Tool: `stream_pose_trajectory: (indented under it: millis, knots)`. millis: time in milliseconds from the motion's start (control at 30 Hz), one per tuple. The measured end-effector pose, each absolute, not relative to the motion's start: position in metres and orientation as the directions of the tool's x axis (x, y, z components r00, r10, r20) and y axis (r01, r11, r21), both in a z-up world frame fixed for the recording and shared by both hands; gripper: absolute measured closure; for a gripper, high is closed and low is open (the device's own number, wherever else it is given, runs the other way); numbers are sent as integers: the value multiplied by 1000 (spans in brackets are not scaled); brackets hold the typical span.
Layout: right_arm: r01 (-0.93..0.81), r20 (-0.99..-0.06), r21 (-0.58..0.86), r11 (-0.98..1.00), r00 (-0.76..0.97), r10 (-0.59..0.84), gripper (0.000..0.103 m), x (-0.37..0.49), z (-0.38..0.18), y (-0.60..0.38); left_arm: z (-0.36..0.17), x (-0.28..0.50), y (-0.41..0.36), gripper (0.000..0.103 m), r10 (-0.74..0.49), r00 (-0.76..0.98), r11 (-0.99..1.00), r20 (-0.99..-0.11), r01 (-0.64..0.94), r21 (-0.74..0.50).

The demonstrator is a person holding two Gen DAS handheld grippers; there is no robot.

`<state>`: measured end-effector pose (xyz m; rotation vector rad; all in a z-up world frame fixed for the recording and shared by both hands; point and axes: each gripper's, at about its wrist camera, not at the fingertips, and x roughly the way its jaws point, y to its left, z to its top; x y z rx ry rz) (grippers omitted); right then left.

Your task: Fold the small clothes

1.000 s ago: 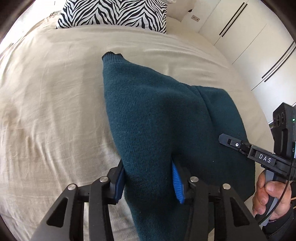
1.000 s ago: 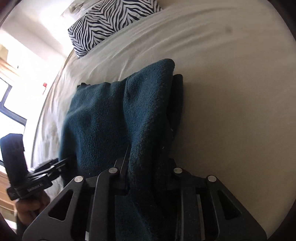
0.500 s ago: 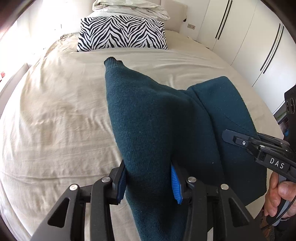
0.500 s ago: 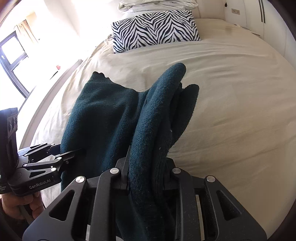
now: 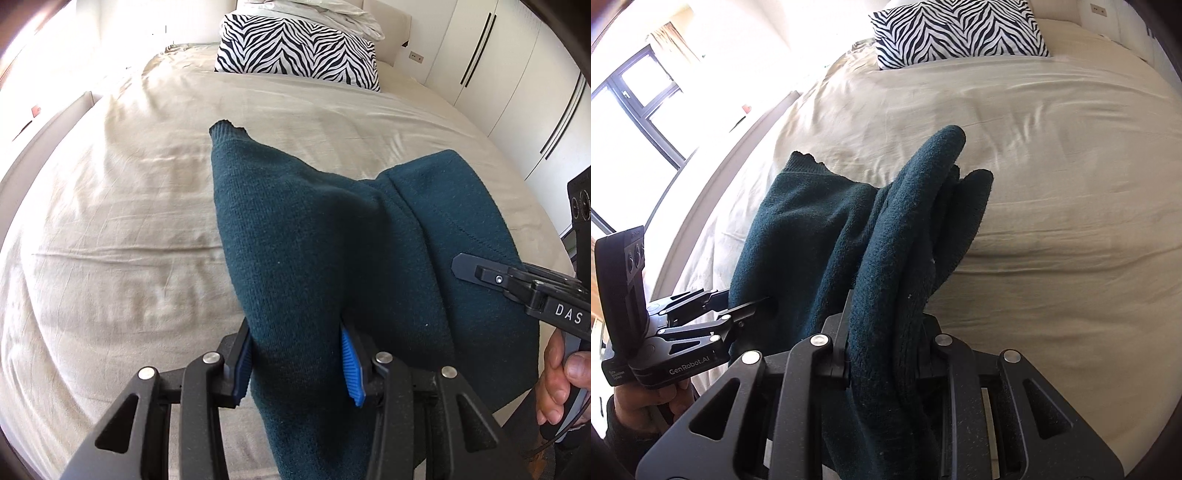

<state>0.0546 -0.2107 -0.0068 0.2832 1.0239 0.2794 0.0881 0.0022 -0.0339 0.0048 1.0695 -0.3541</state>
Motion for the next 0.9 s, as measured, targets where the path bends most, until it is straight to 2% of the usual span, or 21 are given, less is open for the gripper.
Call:
stream_pose_trajectory:
  millis: [167,367,667,900]
  knots:
    - [-59,-807,383,922,464,365,83,56,-31,-209,-55,92,8,57,-264,411,949,-873,270,-161]
    - [28,-797,478,878,434,420,83,69,-69,-243,-70,96,9,53,-263,402,951,-877,262,-165]
    - [61,-746,587,808,429,509,81,76,-105,-266,-79,99,8,47,-272,400,949,-875,263,-175]
    - [77,-685,669,739,448,574,78,68,-115,-278,-86,102,20,32,-302,392,947,-869,230,-226]
